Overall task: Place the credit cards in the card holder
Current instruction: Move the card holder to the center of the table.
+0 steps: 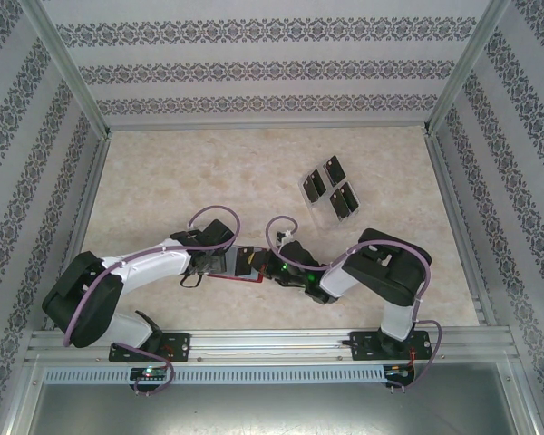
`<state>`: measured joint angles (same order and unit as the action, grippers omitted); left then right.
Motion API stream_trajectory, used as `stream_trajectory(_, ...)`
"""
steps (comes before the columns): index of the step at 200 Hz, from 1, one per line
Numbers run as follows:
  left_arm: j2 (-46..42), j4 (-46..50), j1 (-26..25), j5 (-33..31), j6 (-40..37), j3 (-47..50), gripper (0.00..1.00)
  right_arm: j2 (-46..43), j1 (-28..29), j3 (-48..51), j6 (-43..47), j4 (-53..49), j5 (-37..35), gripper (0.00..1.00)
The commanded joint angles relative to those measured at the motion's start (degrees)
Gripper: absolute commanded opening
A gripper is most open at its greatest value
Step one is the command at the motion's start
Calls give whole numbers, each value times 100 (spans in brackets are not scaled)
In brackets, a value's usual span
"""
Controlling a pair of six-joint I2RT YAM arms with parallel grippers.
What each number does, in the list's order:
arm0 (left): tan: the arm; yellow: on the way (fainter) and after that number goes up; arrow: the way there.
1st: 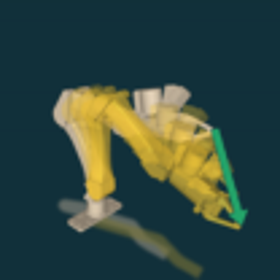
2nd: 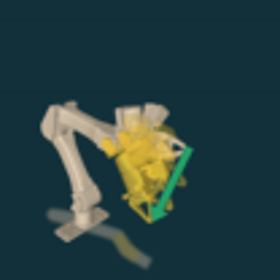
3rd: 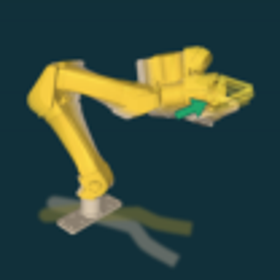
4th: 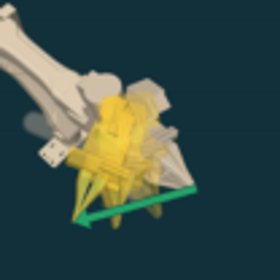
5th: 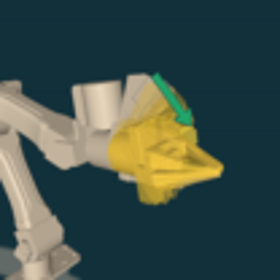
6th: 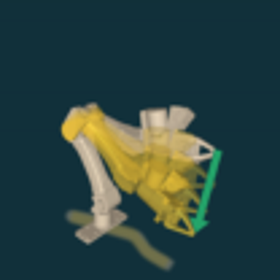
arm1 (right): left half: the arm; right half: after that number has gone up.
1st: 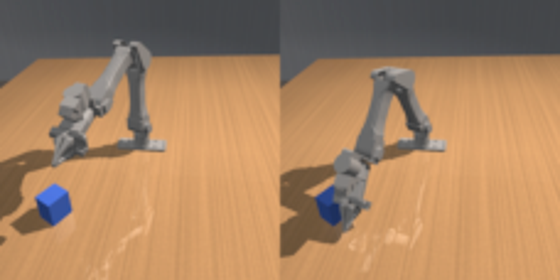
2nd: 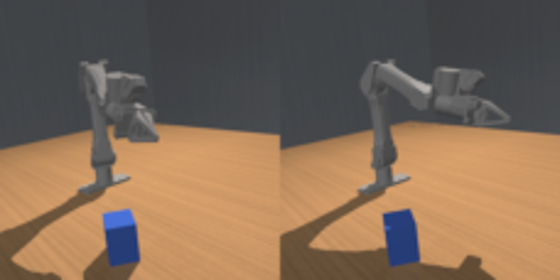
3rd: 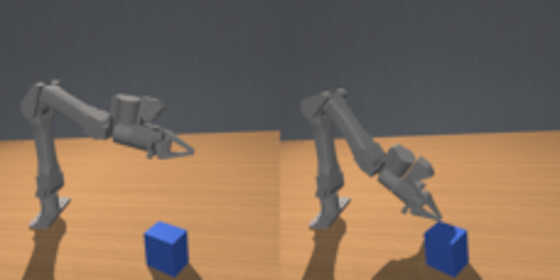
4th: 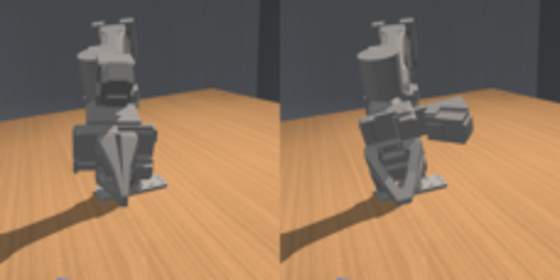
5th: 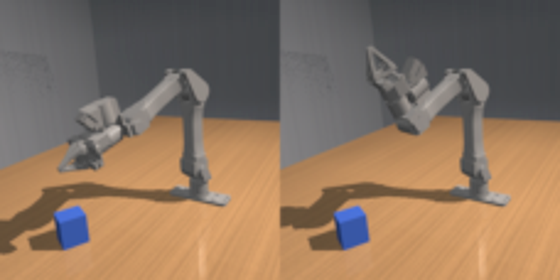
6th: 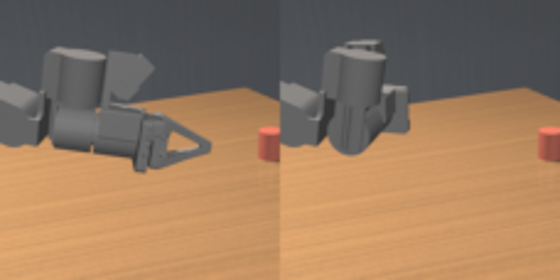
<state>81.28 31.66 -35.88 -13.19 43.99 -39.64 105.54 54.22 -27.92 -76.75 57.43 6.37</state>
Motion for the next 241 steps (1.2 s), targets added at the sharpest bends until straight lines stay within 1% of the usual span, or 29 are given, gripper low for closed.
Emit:
stream_trajectory(1, 94, 376, 51, 18, 68, 203, 79, 153, -8, -62, -75, 229, 100, 0)
stream_trajectory(49, 73, 385, 55, 27, 78, 222, 79, 204, -8, -143, -102, 282, 89, 0)
stream_trajectory(91, 69, 385, 49, 36, 79, 225, 79, 204, -6, -118, -155, 347, -66, 0)
stream_trajectory(152, 64, 391, 53, 42, 81, 243, 79, 524, -4, -126, -330, 711, -121, 0)
stream_trajectory(202, 34, 393, 54, 53, 84, 268, 79, 634, 53, -169, -376, 770, -197, 0)
stream_trajectory(241, 16, 406, 51, 54, 101, 279, 79, 613, 98, -83, -423, 779, -393, 0)
